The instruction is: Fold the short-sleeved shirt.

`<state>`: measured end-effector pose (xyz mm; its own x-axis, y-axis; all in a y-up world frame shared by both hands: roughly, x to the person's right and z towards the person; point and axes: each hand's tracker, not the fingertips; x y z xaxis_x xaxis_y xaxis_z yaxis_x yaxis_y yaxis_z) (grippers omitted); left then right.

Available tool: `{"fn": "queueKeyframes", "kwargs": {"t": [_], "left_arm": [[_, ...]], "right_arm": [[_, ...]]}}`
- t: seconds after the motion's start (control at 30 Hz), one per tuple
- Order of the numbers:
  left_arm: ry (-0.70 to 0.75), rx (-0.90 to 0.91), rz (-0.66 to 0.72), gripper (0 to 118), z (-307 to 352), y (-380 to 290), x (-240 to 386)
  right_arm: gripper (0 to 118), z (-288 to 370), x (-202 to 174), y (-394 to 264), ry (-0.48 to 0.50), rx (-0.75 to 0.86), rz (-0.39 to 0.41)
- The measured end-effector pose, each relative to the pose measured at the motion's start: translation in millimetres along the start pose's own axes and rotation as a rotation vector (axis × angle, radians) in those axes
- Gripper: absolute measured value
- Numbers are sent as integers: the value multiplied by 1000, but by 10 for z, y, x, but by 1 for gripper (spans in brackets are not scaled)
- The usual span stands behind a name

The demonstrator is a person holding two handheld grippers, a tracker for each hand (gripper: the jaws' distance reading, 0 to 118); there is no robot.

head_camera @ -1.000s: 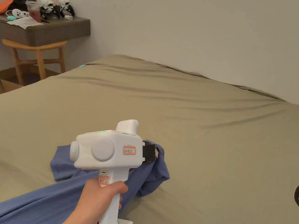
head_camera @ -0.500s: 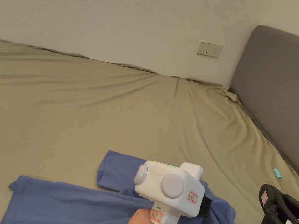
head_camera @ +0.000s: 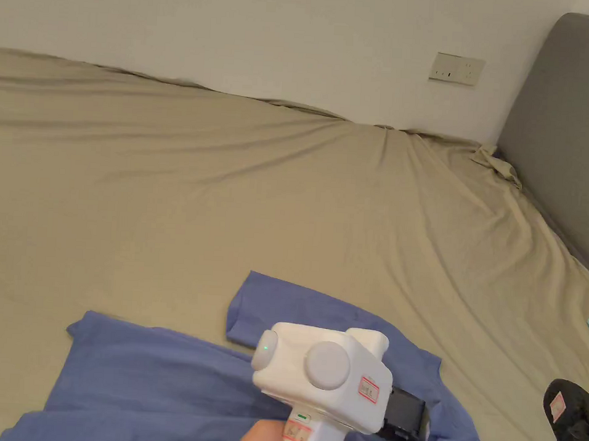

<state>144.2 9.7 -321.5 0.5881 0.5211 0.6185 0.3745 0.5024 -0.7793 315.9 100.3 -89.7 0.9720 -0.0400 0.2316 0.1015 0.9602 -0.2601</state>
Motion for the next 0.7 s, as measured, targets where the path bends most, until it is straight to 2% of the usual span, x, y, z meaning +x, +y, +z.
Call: {"fn": "queueKeyframes", "kwargs": {"t": [0.03,0.07,0.1,0.17,0.23,0.4,0.53,0.6,0.63,0.67,0.7], "left_arm": [[-35,85,0,60,391,-31,-31],[-75,171,-25,10,833,-138,-75],[-19,255,-48,0,1238,-282,-68],[240,421,-81,0,2018,-514,-148],[432,415,-100,0,2503,-800,-210],[494,484,87,0,3113,-1195,-709],[573,426,105,0,3007,-1077,-1045],[557,399,135,0,2847,-856,-1391],[582,375,191,13,2713,-701,-1642],[626,323,210,74,2531,-612,-1702],[678,251,229,101,2347,-477,-1930]], "right_arm": [[4,17,-24,11,21,-7,-10],[4,37,-51,14,44,-16,-13],[4,56,-73,10,52,-17,-9],[4,99,-149,-23,61,-19,2],[4,125,-229,-48,69,-31,4],[4,116,-405,-86,90,-45,17],[4,68,-524,-60,118,-54,18],[4,31,-579,-48,128,-63,39],[4,10,-593,-43,133,-68,44],[4,-13,-602,-42,139,-75,44],[4,-41,-610,-46,144,-85,42]]}}
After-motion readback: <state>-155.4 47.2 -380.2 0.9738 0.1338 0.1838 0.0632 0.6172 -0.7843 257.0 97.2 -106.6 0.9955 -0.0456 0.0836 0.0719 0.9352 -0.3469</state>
